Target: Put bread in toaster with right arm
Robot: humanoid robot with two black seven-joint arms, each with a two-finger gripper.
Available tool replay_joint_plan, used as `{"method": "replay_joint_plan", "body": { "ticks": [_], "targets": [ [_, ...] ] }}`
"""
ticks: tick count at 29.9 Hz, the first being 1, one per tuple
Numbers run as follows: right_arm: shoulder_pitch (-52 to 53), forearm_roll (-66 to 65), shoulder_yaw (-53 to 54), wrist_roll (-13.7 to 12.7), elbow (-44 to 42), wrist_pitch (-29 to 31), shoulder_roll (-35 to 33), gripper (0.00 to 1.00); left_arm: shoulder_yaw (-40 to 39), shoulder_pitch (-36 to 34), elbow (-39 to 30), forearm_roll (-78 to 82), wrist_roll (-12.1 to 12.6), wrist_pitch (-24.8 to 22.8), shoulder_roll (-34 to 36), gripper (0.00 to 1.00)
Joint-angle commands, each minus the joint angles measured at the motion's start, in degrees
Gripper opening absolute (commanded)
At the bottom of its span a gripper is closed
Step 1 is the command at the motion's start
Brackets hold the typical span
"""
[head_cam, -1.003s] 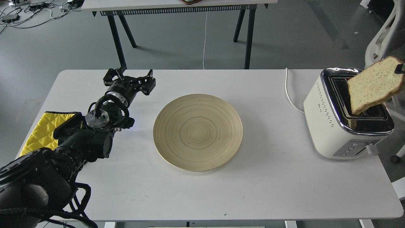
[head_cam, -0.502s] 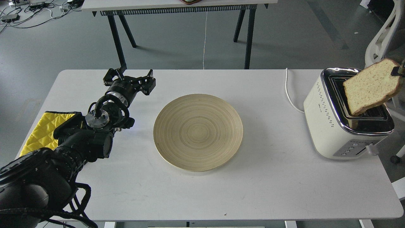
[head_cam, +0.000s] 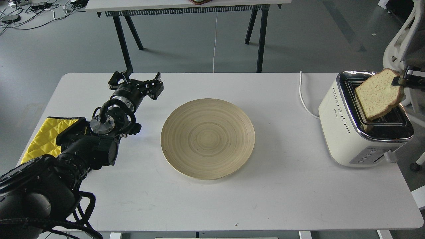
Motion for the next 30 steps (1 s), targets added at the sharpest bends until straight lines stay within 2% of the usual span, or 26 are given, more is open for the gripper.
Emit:
{"method": "replay_joint_plan", "body": {
  "ticks": [1,2,4,9,12,19,24,27,30],
  "targets": [
    [-0.4,0.2,0.7,0.0,-0.1,-0.4,-0.3,0.61,0.0,0.0,0.0,0.0,0.0,0.0,0.0,1.00],
    [-0.5,0.2,1.2,0.0,-0.1,-0.9,-0.4,0.70,0.0,0.1,0.0,0.0,0.0,0.0,0.0,1.00],
    [-0.9,0.2,2.0,0.0,-0.2,-1.7,-1.0,1.00,0.0,0.1,0.0,0.0,0.0,0.0,0.0,1.00],
    [-2.0,0.2,4.3,0.0,-0.4,-1.9,-1.2,0.99,0.0,0.0,0.0,0.0,0.0,0.0,0.0,1.00],
    [-1.8,1.5,9.5,0.0,-0.9,-1.9,-3.0,0.99,0.0,0.1,0.0,0.0,0.0,0.0,0.0,1.00],
    [-6.1,4.9,34.1,0.0,0.0,-1.3,-15.1,0.99,0.0,0.1,0.0,0.0,0.0,0.0,0.0,1.00],
    [-19.5,4.9,56.1,0.0,-0.3,-1.7,-17.9,0.99,0.0,0.0,0.0,0.0,0.0,0.0,0.0,1.00],
    [-29.7,6.8,70.4,0.0,-1.7,-1.8,-17.1,0.99,0.0,0.1,0.0,0.0,0.0,0.0,0.0,1.00],
    [-41.3,13.5,84.2,0.0,-3.9,-1.2,-13.4,0.99,0.0,0.1,0.0,0.0,0.0,0.0,0.0,1.00]
  ]
}}
